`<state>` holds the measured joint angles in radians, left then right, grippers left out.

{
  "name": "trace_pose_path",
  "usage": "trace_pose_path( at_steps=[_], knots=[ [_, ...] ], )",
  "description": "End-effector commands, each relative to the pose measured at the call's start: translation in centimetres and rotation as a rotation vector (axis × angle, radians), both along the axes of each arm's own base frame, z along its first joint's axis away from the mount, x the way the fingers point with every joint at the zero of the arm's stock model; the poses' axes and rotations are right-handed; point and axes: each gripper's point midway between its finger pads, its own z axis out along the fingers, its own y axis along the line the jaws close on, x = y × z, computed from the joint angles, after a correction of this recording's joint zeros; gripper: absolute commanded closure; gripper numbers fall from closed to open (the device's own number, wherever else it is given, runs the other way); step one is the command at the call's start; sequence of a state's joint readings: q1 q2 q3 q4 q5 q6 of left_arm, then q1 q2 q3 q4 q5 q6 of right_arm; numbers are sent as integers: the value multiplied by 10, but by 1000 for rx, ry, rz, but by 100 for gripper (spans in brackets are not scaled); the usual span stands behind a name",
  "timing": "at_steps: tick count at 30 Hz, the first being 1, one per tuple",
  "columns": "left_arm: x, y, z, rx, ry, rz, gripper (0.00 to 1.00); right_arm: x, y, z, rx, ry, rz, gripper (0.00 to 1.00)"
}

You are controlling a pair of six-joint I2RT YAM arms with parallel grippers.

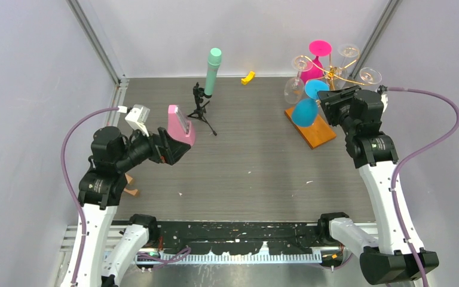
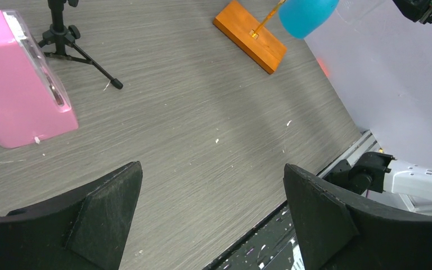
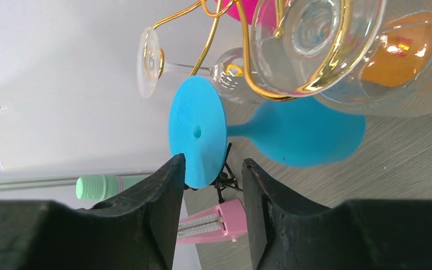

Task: Take the wine glass off the wine glass rack

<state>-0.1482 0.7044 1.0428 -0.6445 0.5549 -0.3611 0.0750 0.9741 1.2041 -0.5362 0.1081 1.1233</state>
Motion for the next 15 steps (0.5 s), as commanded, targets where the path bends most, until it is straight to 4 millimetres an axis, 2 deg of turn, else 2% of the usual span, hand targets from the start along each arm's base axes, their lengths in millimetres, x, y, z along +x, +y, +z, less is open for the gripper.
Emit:
trace_pose_path(
  at_steps=[1, 3, 4, 8, 12, 15],
  knots=[
    [3, -5, 9, -37, -25, -16, 0, 15, -9, 15, 26, -69, -63, 54],
    [2, -5, 6, -37, -6, -17, 0, 19, -9, 14, 32, -70, -68, 60],
    [1, -5, 4, -36, 2, -19, 0, 21, -10, 13, 34, -69, -75, 69],
    [1, -4, -1, -25, 19, -16, 0, 21, -15, 16, 33, -80, -101, 87],
    [3, -2, -5, -15, 30, 2, 0, 21, -16, 19, 39, -89, -108, 99],
    [5, 0, -8, -9, 41, 18, 0, 21, -14, 21, 47, -99, -104, 100]
  ],
)
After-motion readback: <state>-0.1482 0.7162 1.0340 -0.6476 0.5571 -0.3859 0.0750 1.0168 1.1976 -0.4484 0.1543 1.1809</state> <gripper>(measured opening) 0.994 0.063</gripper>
